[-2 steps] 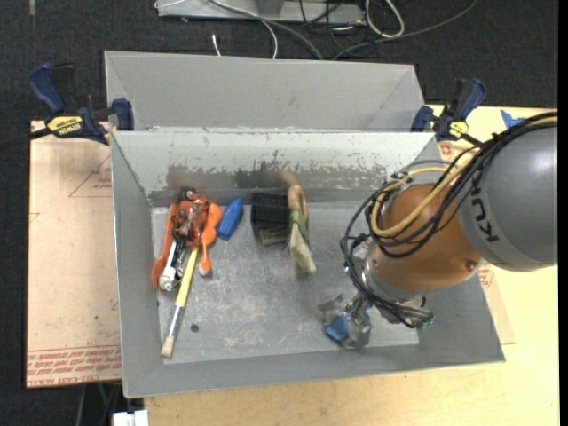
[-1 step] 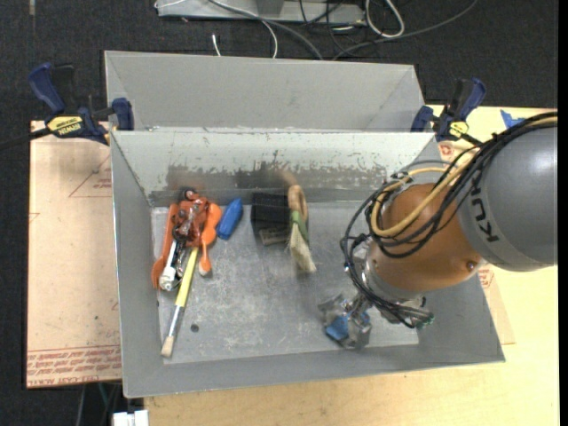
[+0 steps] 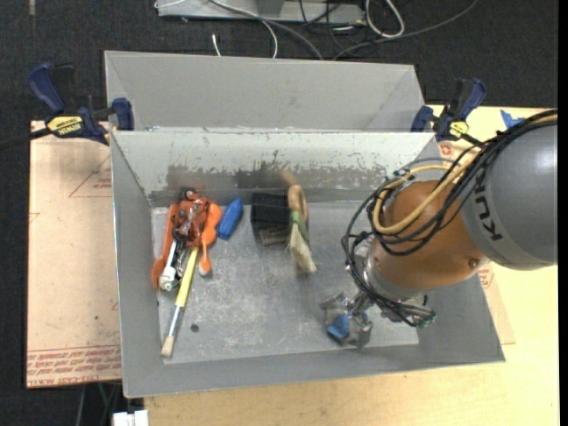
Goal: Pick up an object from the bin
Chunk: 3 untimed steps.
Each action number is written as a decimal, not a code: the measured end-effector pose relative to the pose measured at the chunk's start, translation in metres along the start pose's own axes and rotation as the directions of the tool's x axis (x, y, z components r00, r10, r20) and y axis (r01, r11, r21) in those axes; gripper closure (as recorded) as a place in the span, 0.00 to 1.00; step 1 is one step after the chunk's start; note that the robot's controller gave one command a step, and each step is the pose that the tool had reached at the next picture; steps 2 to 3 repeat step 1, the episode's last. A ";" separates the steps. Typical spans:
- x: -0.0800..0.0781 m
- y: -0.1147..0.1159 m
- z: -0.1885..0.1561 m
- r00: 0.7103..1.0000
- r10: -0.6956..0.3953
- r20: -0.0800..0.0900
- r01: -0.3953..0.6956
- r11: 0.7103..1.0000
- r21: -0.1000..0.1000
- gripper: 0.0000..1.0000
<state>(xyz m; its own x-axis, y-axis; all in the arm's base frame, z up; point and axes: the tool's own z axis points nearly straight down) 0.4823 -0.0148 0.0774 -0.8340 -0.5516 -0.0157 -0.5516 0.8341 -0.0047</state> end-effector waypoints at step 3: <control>0.000 0.000 -0.009 1.000 0.001 0.001 -0.001 1.000 0.000 1.00</control>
Offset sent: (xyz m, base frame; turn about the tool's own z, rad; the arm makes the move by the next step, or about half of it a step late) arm 0.0000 0.0002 0.0477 0.0010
